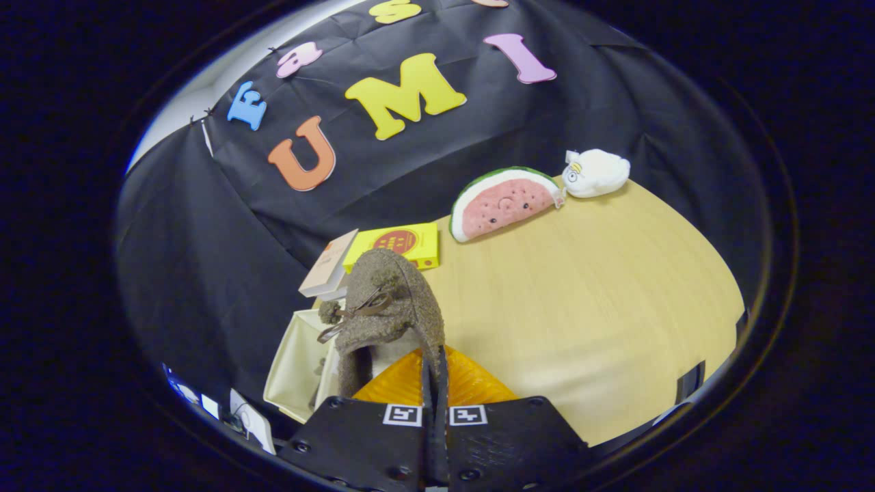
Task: Open the storage box then place both shoes into the box .Put the left shoe in first, then the right shoe, with the right side of both shoes facing outward in a uniform manner.
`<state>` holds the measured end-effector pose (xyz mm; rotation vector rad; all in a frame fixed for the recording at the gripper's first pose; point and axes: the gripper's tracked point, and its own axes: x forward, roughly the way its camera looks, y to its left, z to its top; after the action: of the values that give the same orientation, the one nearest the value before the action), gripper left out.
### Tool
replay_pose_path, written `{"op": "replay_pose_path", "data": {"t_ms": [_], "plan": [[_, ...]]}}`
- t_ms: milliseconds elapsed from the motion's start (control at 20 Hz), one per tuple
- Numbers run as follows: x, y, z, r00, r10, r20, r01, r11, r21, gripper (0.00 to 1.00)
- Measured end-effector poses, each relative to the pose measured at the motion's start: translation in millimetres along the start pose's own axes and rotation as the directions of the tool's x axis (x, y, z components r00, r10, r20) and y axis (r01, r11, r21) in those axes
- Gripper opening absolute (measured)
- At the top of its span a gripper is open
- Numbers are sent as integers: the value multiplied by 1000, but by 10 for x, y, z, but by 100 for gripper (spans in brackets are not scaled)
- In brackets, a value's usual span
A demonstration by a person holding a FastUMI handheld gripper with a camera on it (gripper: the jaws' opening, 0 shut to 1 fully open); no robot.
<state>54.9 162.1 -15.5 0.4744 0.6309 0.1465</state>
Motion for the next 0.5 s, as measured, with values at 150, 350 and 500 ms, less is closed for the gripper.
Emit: {"op": "replay_pose_path", "data": {"t_ms": [150, 350, 500], "plan": [[9, 530, 18, 1000, 5, 7, -5, 1000, 13, 0], [169, 1225, -102, 1000, -5, 16, 5, 999, 40, 0], [350, 1649, -338, 1000, -7, 6, 7, 1000, 25, 0]]}}
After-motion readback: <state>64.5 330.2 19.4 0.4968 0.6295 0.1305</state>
